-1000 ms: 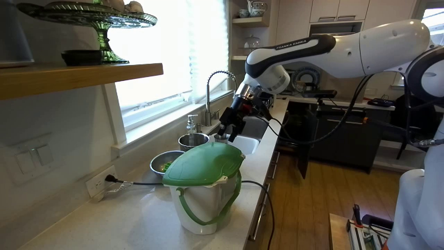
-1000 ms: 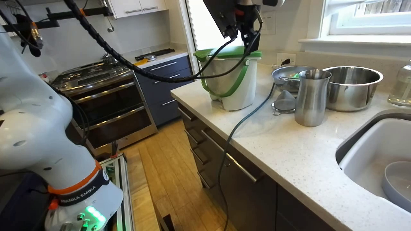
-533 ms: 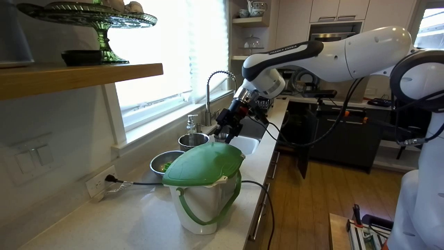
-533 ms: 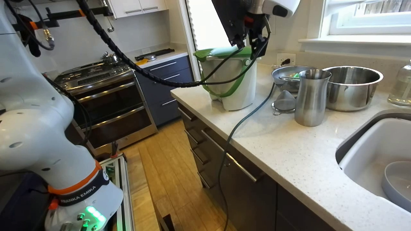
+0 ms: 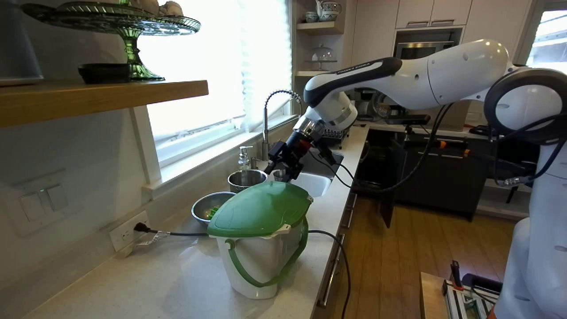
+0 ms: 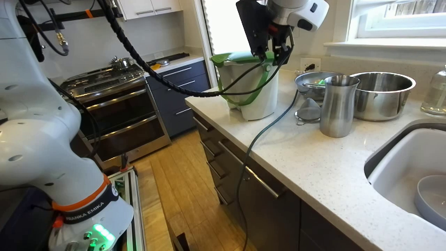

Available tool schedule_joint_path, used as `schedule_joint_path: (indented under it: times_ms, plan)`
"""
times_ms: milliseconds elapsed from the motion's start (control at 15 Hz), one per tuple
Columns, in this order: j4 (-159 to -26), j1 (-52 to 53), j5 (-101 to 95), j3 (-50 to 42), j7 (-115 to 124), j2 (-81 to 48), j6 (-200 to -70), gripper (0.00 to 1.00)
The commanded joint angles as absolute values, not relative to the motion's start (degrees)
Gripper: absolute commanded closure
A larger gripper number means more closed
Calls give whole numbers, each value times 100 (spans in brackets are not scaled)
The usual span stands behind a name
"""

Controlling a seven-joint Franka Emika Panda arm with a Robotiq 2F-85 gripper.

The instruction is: Open the bin

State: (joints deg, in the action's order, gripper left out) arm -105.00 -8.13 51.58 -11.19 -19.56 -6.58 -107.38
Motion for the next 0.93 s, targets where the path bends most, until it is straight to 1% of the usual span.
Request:
schedule_joint_path:
  times_ms: [0,867]
  plan:
    - [-10391,-961,5448,-1012,-1951,-812,-10701,0]
    - [-10386,-1079,6134,-1009,-1918,-872,-10504,0]
